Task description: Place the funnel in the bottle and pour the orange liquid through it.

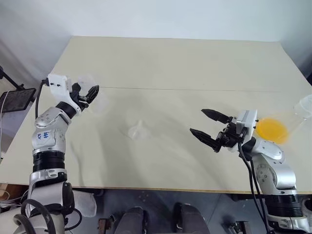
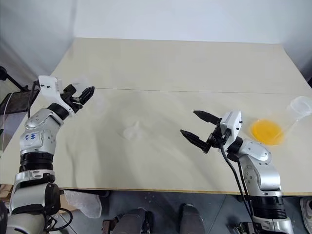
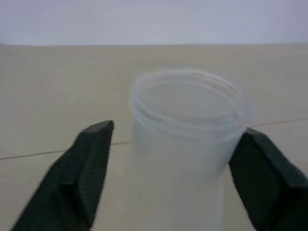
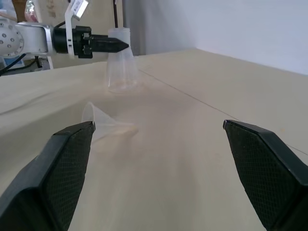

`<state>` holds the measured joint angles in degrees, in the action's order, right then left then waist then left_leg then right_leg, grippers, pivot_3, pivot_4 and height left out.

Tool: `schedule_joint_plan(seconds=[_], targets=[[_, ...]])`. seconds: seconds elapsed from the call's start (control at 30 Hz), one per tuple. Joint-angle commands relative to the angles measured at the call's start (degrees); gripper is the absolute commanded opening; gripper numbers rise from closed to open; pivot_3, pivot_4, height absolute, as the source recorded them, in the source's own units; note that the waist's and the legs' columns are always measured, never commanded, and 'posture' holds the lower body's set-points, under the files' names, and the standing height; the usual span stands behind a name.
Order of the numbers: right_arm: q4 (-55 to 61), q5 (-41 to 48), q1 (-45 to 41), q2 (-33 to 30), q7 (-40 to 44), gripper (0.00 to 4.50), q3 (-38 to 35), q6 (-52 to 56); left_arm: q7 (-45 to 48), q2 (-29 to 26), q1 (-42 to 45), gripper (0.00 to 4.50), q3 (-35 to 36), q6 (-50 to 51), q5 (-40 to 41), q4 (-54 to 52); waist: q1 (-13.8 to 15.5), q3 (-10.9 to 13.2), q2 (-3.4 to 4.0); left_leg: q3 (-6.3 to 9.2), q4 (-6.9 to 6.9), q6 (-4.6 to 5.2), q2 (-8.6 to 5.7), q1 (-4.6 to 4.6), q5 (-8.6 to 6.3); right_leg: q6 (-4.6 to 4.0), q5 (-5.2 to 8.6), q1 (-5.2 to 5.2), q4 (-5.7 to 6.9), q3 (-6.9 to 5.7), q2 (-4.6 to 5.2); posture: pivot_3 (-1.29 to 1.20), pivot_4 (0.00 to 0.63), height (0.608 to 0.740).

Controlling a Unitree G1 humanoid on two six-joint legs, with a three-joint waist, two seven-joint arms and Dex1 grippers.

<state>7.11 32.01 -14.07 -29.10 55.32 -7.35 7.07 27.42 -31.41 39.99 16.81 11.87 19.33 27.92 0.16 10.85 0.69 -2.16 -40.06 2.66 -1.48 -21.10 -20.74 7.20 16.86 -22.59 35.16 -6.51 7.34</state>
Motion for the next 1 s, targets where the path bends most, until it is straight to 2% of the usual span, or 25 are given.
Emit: schedule_joint_plan(seconds=[0.03, 0.23, 0.47, 0.6, 0.73, 1.0], targets=[[2.18, 0.38, 0.61, 0.26, -0.61, 4.5, -1.66, -1.78, 1.41, -1.17, 1.06, 2.43, 0.38, -1.28, -0.11, -0.56, -0.02, 0.0, 0.0, 0.0, 0.0, 0.0, 0.0, 0.0, 0.0, 0.0, 0.0, 0.0, 0.0, 0.01, 0.0, 0.0, 0.15, 0.74], [3.08, 0.47, 2.53, -0.53, -1.69, 4.5, -3.17, -2.87, 8.83, 0.81, 3.34, 2.38, -0.63, -1.92, 4.07, -6.57, 0.41, 0.02, -0.03, 0.01, -0.02, 0.01, -0.03, -0.02, 0.0, 0.01, 0.0, 0.0, 0.01, -0.01, 0.04, 0.0, 0.15, 0.74], [8.81, 1.55, 12.09, -3.35, -3.72, 4.5, -10.18, -2.3, 22.07, 7.39, 10.96, 2.38, -12.39, 2.79, 5.8, -12.62, 2.06, 0.07, -0.12, 0.08, -0.09, 0.12, -0.27, -0.1, 0.06, 0.19, -0.1, 0.11, -0.09, -0.02, 0.16, 0.0, 0.15, 0.74], [14.44, 1.9, 21.66, -3.47, -5.42, 4.5, -15.4, -2.37, 30.19, 14.45, 14.35, 2.38, -21.35, 0.87, 2.95, -7.86, 2.39, 0.06, -0.1, -0.01, -0.04, 0.2, -0.34, -0.07, 0.1, 0.29, -0.15, 0.14, -0.18, 0.04, 0.16, 0.0, 0.15, 0.74], [20.0, 2.14, 28.41, -1.16, -9.4, 4.5, -18.36, -2.71, 32.16, 20.12, 14.93, 2.38, -26.59, -3.93, -1.82, 0.18, 1.96, 0.06, -0.1, -0.27, 0.02, 0.28, -0.29, -0.07, 0.17, 0.29, -0.15, 0.11, -0.3, 0.16, 0.1, 0.0, 0.15, 0.74], [24.17, 2.28, 31.86, 0.41, -12.68, 4.5, -18.29, -2.68, 31.44, 23.89, 15.76, 2.38, -27.65, -12.08, -6.9, 7.13, 1.38, 0.07, -0.11, -0.4, 0.02, 0.29, -0.25, -0.03, 0.18, 0.29, -0.14, 0.04, -0.28, 0.33, 0.1, 0.0, 0.15, 0.74]])
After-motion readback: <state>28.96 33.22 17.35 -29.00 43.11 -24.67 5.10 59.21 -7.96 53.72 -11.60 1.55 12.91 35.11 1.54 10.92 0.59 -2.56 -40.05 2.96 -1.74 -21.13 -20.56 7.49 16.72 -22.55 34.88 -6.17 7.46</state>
